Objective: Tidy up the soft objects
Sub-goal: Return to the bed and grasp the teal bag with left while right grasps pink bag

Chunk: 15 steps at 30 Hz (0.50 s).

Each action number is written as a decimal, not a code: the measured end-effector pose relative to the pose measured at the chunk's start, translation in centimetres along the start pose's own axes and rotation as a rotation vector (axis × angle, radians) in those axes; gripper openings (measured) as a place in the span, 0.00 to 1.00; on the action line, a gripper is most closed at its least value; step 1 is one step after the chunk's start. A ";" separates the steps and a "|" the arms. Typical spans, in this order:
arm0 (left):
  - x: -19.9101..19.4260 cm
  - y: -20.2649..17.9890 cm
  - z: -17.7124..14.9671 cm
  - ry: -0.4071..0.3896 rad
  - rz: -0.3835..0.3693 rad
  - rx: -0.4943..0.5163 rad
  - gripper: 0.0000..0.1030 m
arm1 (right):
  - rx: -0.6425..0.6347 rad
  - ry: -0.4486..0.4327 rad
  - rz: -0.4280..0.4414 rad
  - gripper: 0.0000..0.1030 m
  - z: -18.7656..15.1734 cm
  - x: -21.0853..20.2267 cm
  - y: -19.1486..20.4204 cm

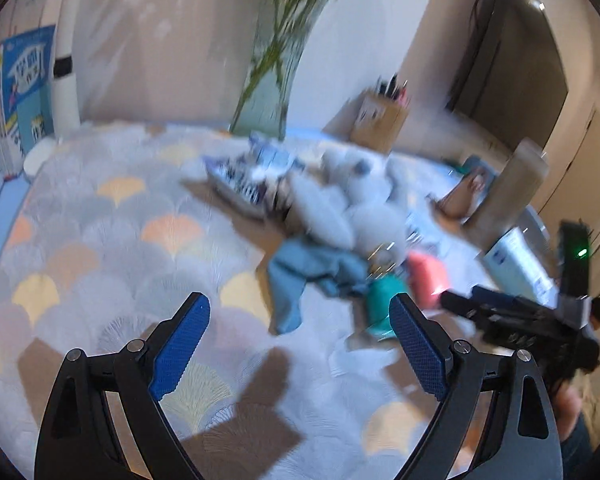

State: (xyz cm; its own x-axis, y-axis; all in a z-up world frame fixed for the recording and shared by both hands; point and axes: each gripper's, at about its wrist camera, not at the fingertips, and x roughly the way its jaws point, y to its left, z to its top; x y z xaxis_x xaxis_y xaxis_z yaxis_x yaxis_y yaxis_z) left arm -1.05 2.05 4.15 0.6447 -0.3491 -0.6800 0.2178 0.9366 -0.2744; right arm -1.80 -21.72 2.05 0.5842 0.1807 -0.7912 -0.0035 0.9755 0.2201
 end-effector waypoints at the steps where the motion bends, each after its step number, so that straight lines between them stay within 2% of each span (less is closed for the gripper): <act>1: 0.7 0.3 -0.4 0.019 0.008 -0.003 0.88 | 0.014 0.007 0.004 0.84 -0.2 0.3 -0.4; 5: 2.2 0.7 -0.9 0.085 0.008 -0.017 0.87 | 0.059 0.002 0.061 0.84 -0.2 0.0 -1.6; 8: 1.8 0.3 -1.0 0.073 -0.013 0.006 0.87 | 0.072 0.025 0.077 0.84 0.1 0.2 -1.4; 10: 1.5 -0.5 -0.9 0.076 -0.051 0.022 0.81 | 0.063 0.038 0.095 0.84 0.5 0.4 -0.5; 11: 1.3 -1.5 -0.9 0.078 -0.076 0.040 0.75 | 0.045 0.043 0.078 0.84 0.8 0.5 0.1; 13: 1.4 -3.1 -0.7 0.088 -0.076 0.073 0.72 | -0.001 0.039 0.013 0.79 1.3 0.9 1.4; 15: 1.9 -4.9 -0.5 0.104 -0.088 0.115 0.65 | -0.035 0.043 -0.044 0.68 1.6 1.6 2.3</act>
State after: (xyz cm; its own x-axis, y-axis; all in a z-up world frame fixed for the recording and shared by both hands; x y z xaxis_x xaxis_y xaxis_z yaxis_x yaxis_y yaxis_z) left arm -1.28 -3.27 3.82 0.5413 -0.4254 -0.7253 0.3562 0.8974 -0.2605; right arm 0.39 -19.40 2.22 0.5493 0.1418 -0.8235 -0.0074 0.9863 0.1649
